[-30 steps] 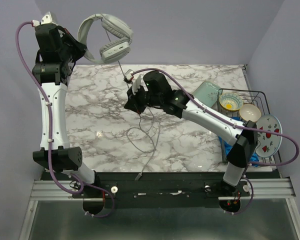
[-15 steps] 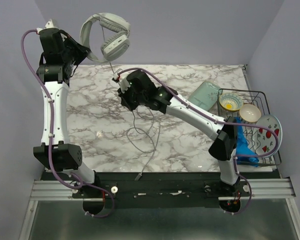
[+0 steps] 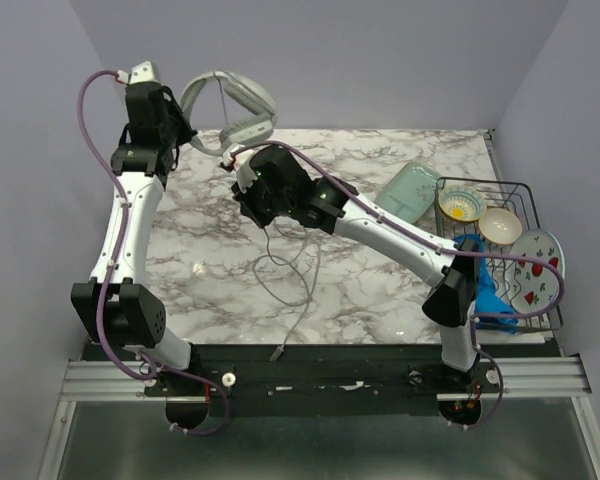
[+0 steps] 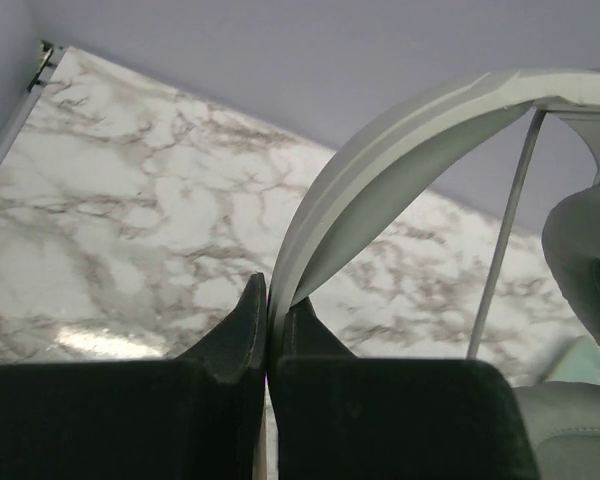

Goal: Wrap the headphones

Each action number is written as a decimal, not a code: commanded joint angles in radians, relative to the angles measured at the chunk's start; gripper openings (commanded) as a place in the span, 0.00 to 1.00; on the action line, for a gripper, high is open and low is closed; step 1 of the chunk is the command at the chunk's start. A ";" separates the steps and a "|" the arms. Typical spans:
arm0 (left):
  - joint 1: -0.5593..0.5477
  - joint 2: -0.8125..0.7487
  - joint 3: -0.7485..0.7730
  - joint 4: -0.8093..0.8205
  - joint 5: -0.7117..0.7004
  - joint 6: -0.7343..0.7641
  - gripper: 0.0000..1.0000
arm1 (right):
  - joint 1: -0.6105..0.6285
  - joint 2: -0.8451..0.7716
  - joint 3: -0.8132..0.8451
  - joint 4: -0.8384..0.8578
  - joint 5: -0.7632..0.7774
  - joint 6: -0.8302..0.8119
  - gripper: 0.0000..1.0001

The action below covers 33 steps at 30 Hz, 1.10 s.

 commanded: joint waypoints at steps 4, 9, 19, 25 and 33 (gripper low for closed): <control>-0.169 -0.106 -0.277 0.374 -0.339 0.514 0.00 | 0.023 -0.179 -0.153 -0.153 0.035 -0.104 0.07; -0.219 -0.163 -0.447 0.451 -0.283 0.721 0.00 | 0.020 -0.243 -0.234 -0.167 0.144 -0.123 0.08; -0.184 -0.198 -0.452 0.260 -0.096 0.463 0.00 | 0.000 -0.292 -0.382 -0.112 0.175 -0.108 0.12; -0.059 -0.203 -0.284 0.177 0.004 0.258 0.00 | -0.003 -0.389 -0.523 0.072 0.154 -0.105 0.15; -0.041 -0.269 0.063 0.083 -0.008 0.197 0.00 | -0.011 -0.351 -0.467 0.227 0.062 -0.128 0.19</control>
